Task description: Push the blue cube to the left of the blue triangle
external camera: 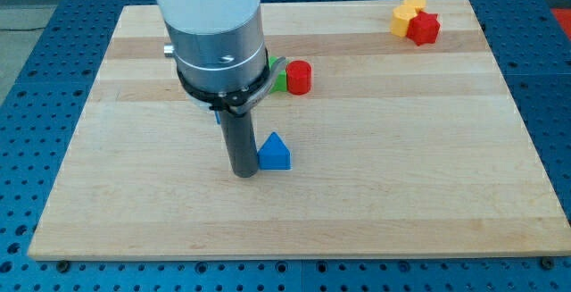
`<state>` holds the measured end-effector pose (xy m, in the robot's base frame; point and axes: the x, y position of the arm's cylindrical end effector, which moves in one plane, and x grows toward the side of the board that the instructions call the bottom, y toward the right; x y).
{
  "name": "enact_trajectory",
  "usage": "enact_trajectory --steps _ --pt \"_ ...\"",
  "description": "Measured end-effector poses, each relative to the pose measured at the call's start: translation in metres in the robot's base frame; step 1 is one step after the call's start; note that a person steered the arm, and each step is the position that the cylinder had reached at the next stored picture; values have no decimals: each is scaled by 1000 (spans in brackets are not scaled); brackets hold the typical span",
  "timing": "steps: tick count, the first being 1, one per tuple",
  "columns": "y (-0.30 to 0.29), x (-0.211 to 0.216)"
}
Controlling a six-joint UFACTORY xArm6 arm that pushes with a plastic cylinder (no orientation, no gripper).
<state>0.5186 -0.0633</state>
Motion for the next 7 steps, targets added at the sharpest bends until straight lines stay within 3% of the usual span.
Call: enact_trajectory --steps 3,5,7 --pt "37 -20" --pt "-69 -36" --pt "-97 -110"
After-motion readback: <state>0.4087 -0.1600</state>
